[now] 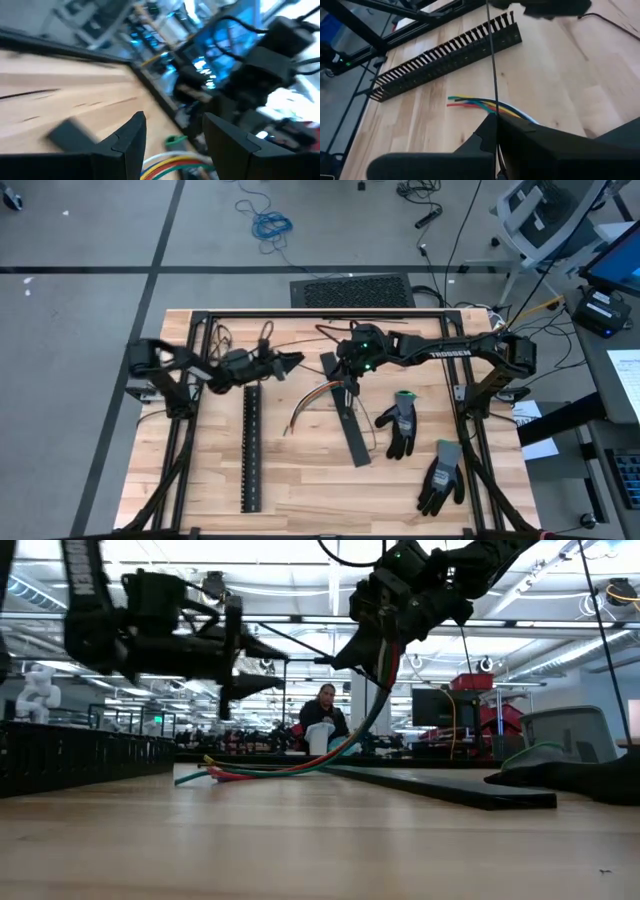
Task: Ziptie cables
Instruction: Wrap the black zip tie on the cables
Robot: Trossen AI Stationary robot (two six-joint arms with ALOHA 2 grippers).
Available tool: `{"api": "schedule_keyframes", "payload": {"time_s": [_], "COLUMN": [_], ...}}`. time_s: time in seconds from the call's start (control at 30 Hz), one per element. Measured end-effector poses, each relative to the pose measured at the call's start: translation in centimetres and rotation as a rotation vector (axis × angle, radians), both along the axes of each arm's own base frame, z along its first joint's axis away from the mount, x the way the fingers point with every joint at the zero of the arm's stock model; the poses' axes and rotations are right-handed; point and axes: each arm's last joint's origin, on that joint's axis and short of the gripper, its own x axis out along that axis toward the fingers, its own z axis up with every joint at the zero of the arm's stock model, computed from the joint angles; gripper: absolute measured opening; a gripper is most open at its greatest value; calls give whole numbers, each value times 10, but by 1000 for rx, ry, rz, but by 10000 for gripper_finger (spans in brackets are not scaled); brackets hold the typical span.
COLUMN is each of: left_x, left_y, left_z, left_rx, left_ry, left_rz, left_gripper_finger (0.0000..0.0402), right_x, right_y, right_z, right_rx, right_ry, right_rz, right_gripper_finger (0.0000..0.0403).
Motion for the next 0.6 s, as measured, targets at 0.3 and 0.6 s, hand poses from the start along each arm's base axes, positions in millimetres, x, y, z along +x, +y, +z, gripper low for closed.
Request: {"api": "schedule_keyframes", "payload": {"time_s": [0.3,0.6], "left_x": [56,59], "left_y": [-16,-27], "left_z": [-26,-38], "left_rx": [-57,-118], "left_ry": [-75,-55], "left_rz": [-225,-149], "left_gripper_finger": [189,189], "right_x": [3,5], "right_y": [-1,-4], "right_z": [5,10], "right_rx": [7,32], "right_ry": [-60,-101], "right_rz": [-14,-43], "right_gripper_finger": [0,0]}}
